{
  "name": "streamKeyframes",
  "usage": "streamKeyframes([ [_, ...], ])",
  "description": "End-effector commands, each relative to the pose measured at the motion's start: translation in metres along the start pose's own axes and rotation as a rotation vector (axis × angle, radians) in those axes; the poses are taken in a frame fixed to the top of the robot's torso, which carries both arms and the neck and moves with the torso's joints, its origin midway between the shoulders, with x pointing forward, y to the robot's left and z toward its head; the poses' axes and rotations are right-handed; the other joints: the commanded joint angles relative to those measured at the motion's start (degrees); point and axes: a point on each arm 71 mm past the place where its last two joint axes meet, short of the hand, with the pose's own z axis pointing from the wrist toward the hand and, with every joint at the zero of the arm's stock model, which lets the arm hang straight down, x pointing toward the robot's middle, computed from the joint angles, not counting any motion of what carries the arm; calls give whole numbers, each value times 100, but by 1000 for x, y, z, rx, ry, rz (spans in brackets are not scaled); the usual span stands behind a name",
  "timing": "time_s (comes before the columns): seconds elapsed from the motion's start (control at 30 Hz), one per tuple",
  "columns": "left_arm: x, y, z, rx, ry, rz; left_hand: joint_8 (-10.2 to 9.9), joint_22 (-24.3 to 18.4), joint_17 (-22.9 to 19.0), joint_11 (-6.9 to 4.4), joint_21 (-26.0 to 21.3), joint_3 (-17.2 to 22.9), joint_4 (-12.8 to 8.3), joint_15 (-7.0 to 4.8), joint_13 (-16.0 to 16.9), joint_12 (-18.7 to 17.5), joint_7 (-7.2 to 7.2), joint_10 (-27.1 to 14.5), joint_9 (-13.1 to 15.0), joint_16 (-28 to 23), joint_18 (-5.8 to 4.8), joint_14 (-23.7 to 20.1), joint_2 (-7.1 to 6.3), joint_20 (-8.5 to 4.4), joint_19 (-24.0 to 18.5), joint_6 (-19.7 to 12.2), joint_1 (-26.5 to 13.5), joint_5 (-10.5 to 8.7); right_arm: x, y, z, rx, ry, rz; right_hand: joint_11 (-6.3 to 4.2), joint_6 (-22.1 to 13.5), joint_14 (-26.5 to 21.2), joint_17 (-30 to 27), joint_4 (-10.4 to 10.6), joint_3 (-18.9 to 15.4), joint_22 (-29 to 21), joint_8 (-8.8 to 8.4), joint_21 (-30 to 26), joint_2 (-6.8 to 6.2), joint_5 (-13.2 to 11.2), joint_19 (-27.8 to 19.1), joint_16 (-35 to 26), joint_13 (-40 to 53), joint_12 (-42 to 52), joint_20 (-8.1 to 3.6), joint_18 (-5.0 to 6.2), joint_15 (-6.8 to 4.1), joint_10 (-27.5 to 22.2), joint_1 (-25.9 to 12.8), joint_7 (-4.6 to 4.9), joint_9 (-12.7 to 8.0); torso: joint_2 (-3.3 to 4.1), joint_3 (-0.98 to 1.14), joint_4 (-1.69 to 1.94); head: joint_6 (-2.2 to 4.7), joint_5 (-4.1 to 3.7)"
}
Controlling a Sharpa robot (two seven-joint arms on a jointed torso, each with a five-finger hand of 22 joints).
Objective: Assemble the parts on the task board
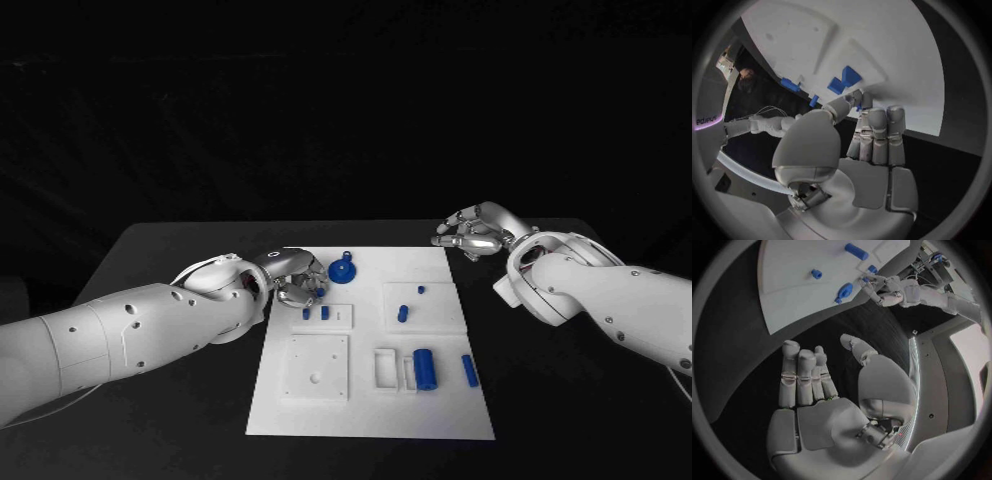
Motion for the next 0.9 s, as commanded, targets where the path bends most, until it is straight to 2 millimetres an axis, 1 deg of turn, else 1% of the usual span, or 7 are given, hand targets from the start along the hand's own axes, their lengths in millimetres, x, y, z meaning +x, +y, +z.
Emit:
streamKeyframes([
  [0.03, 1, -3, 0, 23, 1, -5, -30, 55, -9, 31, -6, 2, -30, 31, 11, -26, -8, 4, -14, -28, 336, -11, -69, -106, -15, -68, -6, -20, 1, 1, 0, -10, 10, -1, 14, -3, 27, -10, 2, -29, 101, -4, -25, 25, 24, 32, 18, -6, 40, -26, 247, -19, -10, -31, 30, -8, 0, 2, -5, 4, 2],
  [0.3, 1, -2, -1, 20, -8, -11, -69, 50, -18, 25, -7, -5, -31, 26, 31, -46, -24, 29, -31, -24, 335, -10, -110, -110, -13, -159, 30, -39, 1, 1, 0, -10, 10, -1, 14, -5, 26, -10, 0, -30, 101, -5, -25, 24, 24, 31, 17, -8, 41, -26, 247, -19, -11, -31, 30, -8, 1, 2, -4, 6, -1],
  [0.47, 0, 2, -2, 1, -2, -9, -72, 49, -22, 22, -8, -2, -39, 23, 39, -52, -23, 38, -32, -23, 336, -10, -125, -113, -12, -173, 56, -39, 0, 0, 0, -9, 10, -2, 15, -5, 26, -11, -1, -31, 101, -5, -26, 23, 24, 31, 17, -10, 41, -26, 247, -19, -11, -31, 30, -9, -1, 0, -5, 10, -2],
  [0.57, 0, 6, -3, -11, -1, -7, -75, 47, -28, 23, -12, 0, -58, 23, 48, -65, -25, 43, -34, -26, 334, -18, -169, -115, -18, -190, 94, -38, 0, 0, 0, -10, 9, -2, 15, -6, 25, -11, -2, -31, 100, -5, -26, 22, 24, 30, 17, -10, 41, -26, 247, -19, -12, -31, 30, -9, -2, 1, -4, 10, -4],
  [0.63, -1, 11, -4, -27, -7, -3, -79, 46, -34, 28, -18, -1, -83, 29, 55, -85, -47, 36, -36, -30, 331, -35, -238, -113, -32, -212, 144, -54, 0, -1, 0, -10, 8, -2, 15, -9, 22, -12, -7, -32, 100, -7, -28, 16, 23, 27, 15, -13, 40, -26, 247, -18, -16, -29, 30, -10, 0, 0, -3, 11, -5],
  [0.7, -2, 14, -4, -34, -6, -1, -99, 46, -36, 29, -19, -4, -84, 30, 65, -93, -62, 45, -44, -26, 329, -38, -277, -112, -33, -262, 176, -71, 0, -1, 0, -11, 8, -2, 19, -17, 6, -18, -18, -33, 98, -11, -39, 7, 20, 12, 4, -22, 31, -22, 247, -14, -33, -25, 34, -12, 1, 0, -3, 14, -5],
  [0.9, -2, 18, -5, -43, 1, 1, -119, 44, -39, 28, -19, -9, -74, 29, 77, -102, -75, 60, -52, -20, 326, -39, -302, -110, -33, -315, 197, -86, 0, -1, 0, -11, 8, -3, 23, -28, -11, -24, -30, -31, 96, -15, -50, 0, 16, -4, -7, -34, 20, -16, 247, -10, -51, -18, 38, -15, 0, -1, -4, 14, -5],
])
